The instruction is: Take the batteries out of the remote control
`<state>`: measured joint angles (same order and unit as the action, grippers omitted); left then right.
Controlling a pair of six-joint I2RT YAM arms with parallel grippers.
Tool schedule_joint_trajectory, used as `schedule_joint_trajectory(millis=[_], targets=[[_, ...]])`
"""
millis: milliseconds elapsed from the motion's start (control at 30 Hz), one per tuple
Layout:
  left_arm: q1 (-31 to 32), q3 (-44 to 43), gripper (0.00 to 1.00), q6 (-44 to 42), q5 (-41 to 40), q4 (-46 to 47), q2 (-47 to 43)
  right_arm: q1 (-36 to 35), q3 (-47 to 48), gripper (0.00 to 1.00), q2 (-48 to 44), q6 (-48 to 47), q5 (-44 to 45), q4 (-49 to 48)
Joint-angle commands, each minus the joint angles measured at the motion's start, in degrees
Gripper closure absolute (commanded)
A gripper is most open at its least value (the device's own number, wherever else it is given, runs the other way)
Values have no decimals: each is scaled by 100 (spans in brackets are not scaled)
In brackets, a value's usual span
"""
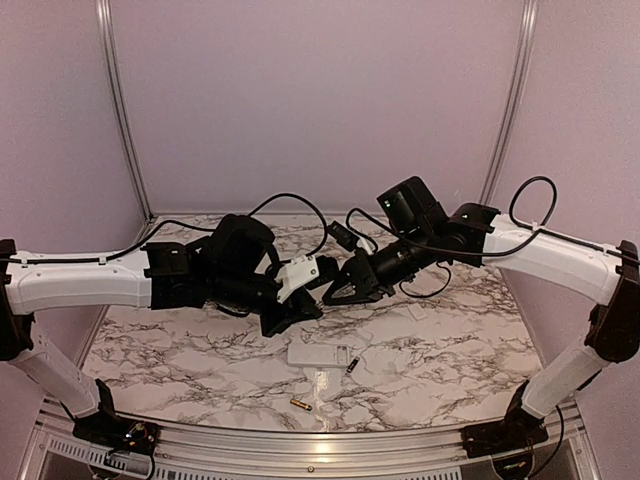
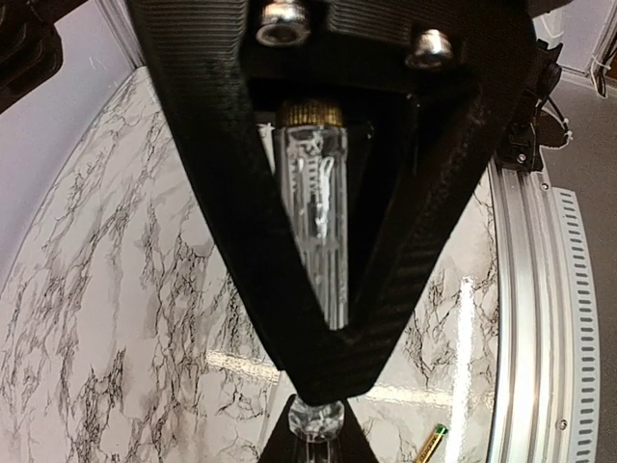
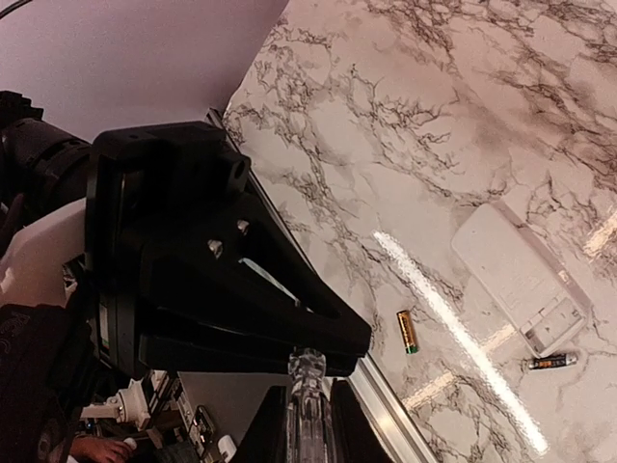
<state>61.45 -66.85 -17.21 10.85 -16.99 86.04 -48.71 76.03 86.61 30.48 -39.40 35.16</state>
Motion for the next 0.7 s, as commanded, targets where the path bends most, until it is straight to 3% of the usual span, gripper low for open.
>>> schedule_joint_trajectory(millis=[0,300,433,667], targets=[[68,318,100,426,-182,299,-369,-22,257,83,-66,138,603,5],[60,1075,100,1194,-705,442,-1046,493,71,70,-392,325,1114,-122],[60,1536,100,1562,-1036,635,-1426,799,-71,47,-743,376,1201,-219],[-177,2014,100,2194,-1567,688,-1823,996,-163,19,-1043,252,1471,-201]])
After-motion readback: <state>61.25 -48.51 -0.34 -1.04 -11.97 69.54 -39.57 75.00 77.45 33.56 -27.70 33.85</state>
